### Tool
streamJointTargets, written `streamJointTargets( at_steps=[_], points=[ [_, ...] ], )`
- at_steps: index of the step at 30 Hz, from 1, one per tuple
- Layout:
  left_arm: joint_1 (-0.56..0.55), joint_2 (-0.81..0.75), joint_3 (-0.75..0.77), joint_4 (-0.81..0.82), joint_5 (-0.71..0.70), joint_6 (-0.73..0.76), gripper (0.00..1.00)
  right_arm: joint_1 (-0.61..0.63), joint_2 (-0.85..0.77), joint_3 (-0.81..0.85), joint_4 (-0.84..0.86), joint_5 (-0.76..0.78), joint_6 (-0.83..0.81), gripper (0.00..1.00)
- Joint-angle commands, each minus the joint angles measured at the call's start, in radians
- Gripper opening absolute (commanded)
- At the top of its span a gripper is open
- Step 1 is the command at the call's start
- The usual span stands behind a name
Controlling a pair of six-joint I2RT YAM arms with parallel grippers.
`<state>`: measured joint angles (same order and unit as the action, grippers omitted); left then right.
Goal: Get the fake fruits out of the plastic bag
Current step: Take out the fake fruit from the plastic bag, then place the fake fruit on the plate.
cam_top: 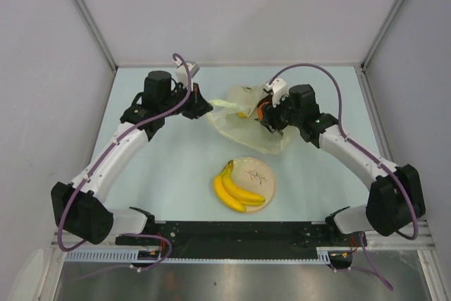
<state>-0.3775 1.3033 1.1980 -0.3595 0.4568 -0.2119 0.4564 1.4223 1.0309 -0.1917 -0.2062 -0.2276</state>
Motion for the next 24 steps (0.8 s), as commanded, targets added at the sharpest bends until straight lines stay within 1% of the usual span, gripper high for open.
streamJointTargets(
  at_steps=[1, 5, 8, 9, 11, 12, 13, 15, 18, 19, 21, 22, 24],
  points=[
    [-0.006, -0.007, 0.003, 0.030, 0.019, -0.018, 0.00, 0.016, -0.089, 0.040, -0.071, -0.117, 0.051, 0.29],
    [-0.008, -0.001, 0.014, 0.025, 0.016, -0.015, 0.00, 0.085, -0.192, 0.040, -0.141, -0.209, -0.021, 0.29],
    [-0.017, -0.002, 0.017, 0.021, 0.011, -0.009, 0.00, 0.160, -0.243, 0.047, -0.201, -0.254, -0.087, 0.28],
    [-0.018, -0.004, 0.018, 0.017, 0.010, -0.007, 0.00, 0.215, -0.272, 0.047, -0.221, -0.254, -0.142, 0.28],
    [-0.024, -0.007, 0.017, 0.017, 0.006, -0.004, 0.00, 0.263, -0.290, 0.047, -0.297, -0.263, -0.203, 0.28],
    [-0.029, -0.006, 0.017, 0.019, 0.006, -0.003, 0.00, 0.310, -0.293, 0.047, -0.326, -0.266, -0.264, 0.28],
    [-0.031, -0.007, 0.015, 0.021, 0.005, -0.001, 0.00, 0.326, -0.289, 0.047, -0.378, -0.266, -0.288, 0.28],
    [-0.034, -0.007, 0.015, 0.022, 0.005, -0.001, 0.00, 0.361, -0.252, 0.038, -0.411, -0.254, -0.337, 0.28],
    [-0.037, -0.004, 0.023, 0.013, 0.005, -0.001, 0.00, 0.390, -0.211, 0.002, -0.402, -0.191, -0.421, 0.26],
    [-0.037, -0.006, 0.022, 0.013, 0.006, -0.001, 0.00, 0.416, -0.204, -0.008, -0.373, -0.144, -0.458, 0.25],
    [-0.035, -0.012, 0.020, 0.011, 0.002, -0.001, 0.01, 0.424, -0.198, -0.041, -0.330, -0.115, -0.481, 0.25],
    [-0.037, -0.013, 0.012, 0.011, 0.002, -0.001, 0.00, 0.429, -0.194, -0.055, -0.277, -0.076, -0.496, 0.25],
    [-0.035, -0.018, 0.006, 0.013, -0.001, -0.001, 0.00, 0.430, -0.175, -0.078, -0.243, -0.053, -0.525, 0.25]
  ],
)
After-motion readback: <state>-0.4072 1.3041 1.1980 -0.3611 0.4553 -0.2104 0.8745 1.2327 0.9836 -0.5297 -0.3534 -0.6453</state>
